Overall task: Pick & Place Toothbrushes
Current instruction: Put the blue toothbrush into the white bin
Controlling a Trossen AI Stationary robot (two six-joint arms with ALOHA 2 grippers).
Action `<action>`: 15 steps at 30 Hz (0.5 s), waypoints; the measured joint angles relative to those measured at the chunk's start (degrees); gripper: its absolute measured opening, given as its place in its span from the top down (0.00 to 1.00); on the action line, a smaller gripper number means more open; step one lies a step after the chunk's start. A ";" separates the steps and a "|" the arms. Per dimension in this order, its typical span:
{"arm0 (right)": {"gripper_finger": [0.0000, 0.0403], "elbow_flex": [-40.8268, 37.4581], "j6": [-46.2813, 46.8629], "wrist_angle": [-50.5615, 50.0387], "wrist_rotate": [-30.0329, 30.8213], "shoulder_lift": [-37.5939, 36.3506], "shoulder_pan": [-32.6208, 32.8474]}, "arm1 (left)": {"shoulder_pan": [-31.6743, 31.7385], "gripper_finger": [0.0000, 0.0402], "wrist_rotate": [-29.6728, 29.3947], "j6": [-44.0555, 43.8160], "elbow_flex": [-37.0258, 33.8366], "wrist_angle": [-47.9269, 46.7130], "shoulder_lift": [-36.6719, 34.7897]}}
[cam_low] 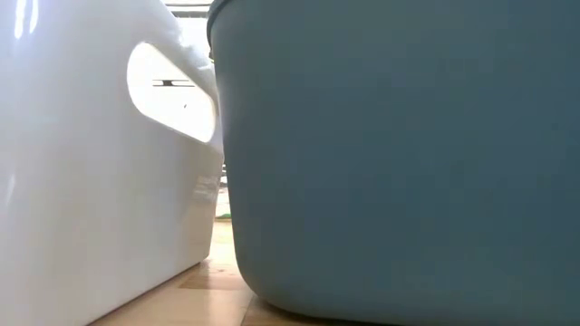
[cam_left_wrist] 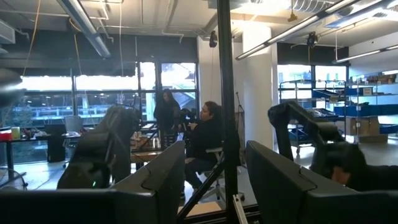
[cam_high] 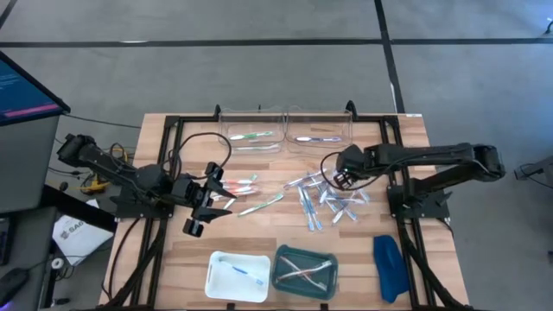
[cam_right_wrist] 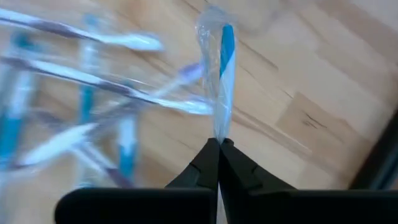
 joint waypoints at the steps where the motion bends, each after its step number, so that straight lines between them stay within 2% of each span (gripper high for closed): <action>1: 1.00 1.04 -0.01 0.15 0.84 -0.26 0.94 | 0.00 0.59 0.01 0.00 0.00 -0.01 0.00; 8: 1.00 8.21 -5.73 6.82 10.03 -1.83 9.37 | 0.00 0.59 0.00 -0.02 0.00 -1.47 0.00; 11: 1.00 9.45 -10.74 14.68 15.27 -2.79 13.51 | 0.32 0.59 -0.40 0.63 0.00 -1.82 0.00; 15: 1.00 9.49 -20.71 28.44 17.18 -3.82 18.53 | 1.77 0.59 -2.65 2.01 0.00 -2.56 0.00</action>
